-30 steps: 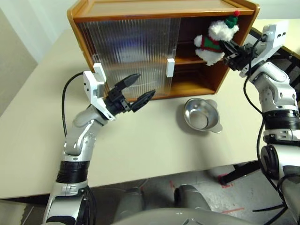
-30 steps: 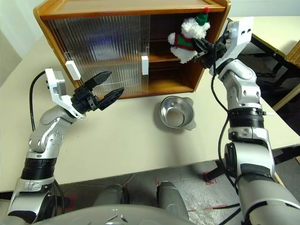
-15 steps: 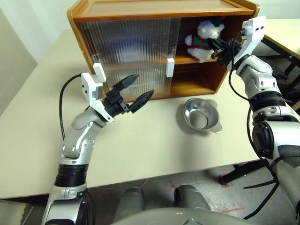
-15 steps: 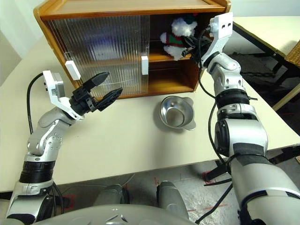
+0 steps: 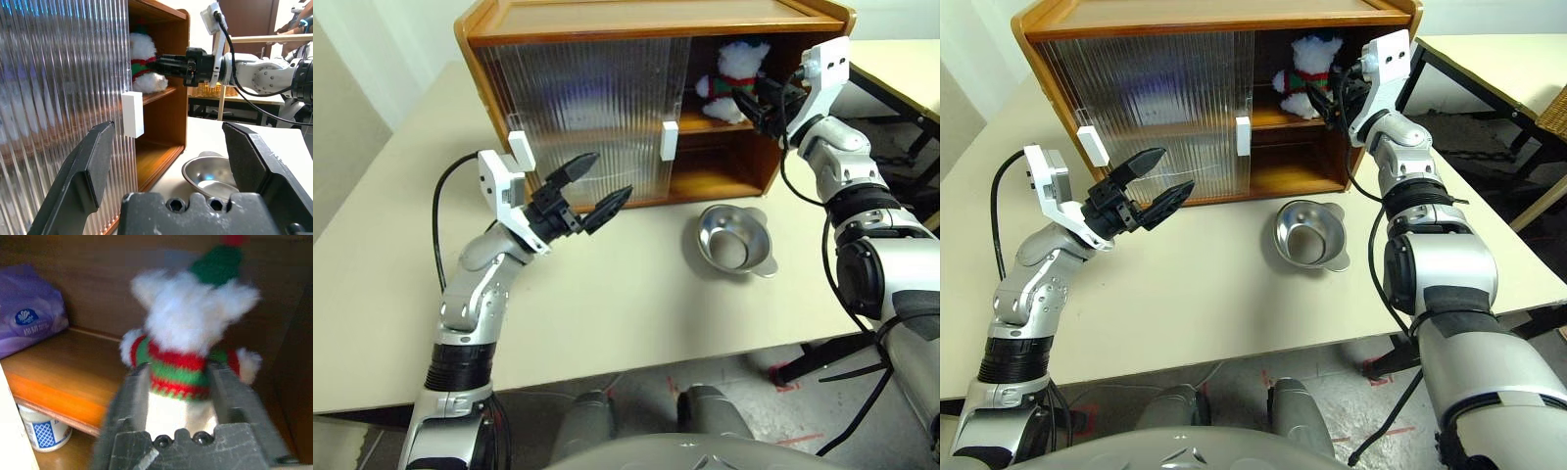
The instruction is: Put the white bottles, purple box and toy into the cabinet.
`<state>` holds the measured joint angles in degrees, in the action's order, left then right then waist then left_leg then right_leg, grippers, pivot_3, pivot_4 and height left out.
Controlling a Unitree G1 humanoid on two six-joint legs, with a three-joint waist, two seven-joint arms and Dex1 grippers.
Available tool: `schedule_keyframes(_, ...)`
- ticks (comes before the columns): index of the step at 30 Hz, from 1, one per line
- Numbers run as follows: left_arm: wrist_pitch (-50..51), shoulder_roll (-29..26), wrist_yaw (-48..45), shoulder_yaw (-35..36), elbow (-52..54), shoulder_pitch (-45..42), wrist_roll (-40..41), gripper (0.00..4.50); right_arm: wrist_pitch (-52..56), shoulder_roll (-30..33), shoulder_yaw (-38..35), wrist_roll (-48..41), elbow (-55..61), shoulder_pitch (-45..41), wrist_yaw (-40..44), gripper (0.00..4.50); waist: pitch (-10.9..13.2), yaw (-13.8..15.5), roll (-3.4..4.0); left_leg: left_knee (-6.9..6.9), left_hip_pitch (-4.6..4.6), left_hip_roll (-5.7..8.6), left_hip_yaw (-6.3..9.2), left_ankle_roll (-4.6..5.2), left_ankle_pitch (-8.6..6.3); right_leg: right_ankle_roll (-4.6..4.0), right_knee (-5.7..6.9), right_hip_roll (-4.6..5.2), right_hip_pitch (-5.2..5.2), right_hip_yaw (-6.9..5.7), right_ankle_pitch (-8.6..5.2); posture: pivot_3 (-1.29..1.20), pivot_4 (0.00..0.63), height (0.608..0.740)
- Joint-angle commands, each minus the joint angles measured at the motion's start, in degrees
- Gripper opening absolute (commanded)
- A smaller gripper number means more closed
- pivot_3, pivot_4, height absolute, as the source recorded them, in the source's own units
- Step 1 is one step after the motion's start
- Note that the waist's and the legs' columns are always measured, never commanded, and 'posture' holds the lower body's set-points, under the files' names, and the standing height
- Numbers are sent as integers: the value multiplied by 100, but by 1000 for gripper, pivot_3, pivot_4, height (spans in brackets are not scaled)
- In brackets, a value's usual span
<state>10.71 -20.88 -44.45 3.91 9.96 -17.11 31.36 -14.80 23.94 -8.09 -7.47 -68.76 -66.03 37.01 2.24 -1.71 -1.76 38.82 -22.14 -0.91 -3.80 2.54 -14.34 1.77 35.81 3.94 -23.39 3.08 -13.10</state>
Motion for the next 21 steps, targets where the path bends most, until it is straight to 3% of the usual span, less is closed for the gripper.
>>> schedule_keyframes(1,30,1,18,-2,16,34,-11,4500,-78,29,-18,91,-80,-30,12,3650,0,-2,1,-1,0,0,0,0,0,0,0,0,0,0,0,112,0,740)
schedule_keyframes(3,28,15,17,-20,0,18,-18,4500,-105,45,-31,76,-44,-53,9,4443,1,-2,1,-2,0,0,1,0,0,0,0,0,-1,-1,0,105,0,740)
schedule_keyframes(4,27,29,10,-36,-20,0,-21,4500,-135,67,-55,51,8,-78,0,4485,1,-3,1,-4,0,0,1,0,0,0,0,0,-1,-1,0,101,0,740)
schedule_keyframes(13,31,78,-25,-83,-82,-44,-25,4500,-146,184,-280,-244,834,-19,143,4485,5,-19,8,-7,-1,0,1,0,0,0,-2,0,-3,-1,0,80,0,740)
schedule_keyframes(21,22,99,-83,-99,-184,-89,-11,4500,1907,79,-259,-1094,4221,1576,261,4485,4,-10,8,-12,-2,-2,4,1,0,1,-1,2,-4,-3,0,59,0,740)
